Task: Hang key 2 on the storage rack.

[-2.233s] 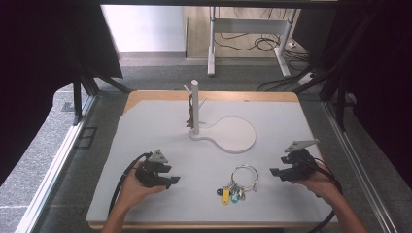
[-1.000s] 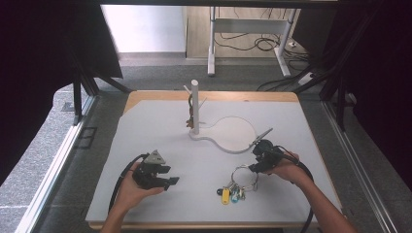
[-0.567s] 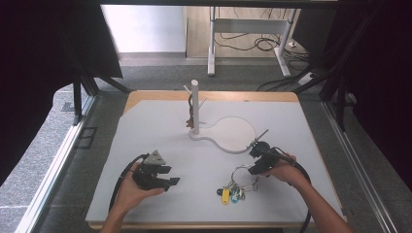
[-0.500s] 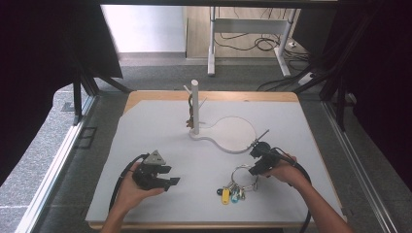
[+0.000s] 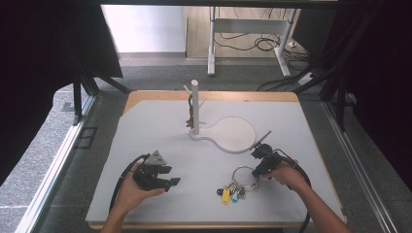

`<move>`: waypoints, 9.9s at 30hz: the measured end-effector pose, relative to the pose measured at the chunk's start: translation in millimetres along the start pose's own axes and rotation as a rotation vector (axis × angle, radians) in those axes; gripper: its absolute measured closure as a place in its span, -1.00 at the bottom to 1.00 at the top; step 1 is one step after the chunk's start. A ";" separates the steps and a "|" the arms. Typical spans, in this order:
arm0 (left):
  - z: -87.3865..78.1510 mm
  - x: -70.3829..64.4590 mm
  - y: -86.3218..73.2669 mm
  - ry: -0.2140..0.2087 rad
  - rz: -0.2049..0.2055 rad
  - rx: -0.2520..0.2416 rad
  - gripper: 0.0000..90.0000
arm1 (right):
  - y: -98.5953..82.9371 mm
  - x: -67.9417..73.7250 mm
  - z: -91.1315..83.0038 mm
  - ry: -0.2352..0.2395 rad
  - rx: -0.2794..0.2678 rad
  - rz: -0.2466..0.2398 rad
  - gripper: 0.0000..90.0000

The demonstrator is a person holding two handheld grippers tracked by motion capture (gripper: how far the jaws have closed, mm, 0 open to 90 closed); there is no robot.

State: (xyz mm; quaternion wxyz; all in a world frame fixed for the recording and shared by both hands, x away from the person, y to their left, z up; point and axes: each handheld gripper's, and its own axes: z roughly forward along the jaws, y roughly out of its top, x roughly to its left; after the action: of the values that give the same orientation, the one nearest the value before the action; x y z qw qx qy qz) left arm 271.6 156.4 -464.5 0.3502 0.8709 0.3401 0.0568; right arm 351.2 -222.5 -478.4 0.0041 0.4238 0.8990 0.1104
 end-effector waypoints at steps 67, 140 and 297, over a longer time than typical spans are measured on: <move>-5.7 6.5 -5.4 0.008 -0.024 -0.012 -0.02 | 32.3 -8.1 -136.5 0.139 -0.231 -0.025 0.95; -16.8 2.0 -13.0 -0.006 -0.029 -0.045 -0.02 | 133.0 -21.9 -170.1 0.138 -0.286 0.021 0.95; -18.1 2.7 -10.2 0.001 -0.017 -0.042 -0.03 | -30.1 -33.0 -78.5 0.148 -0.568 -0.014 0.14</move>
State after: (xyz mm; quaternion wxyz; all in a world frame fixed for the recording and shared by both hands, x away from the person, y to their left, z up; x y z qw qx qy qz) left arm 262.0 173.8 -458.0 0.3685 0.8604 0.3466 0.0615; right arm 341.6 -281.5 -410.8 0.0576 0.3904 0.8328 0.3882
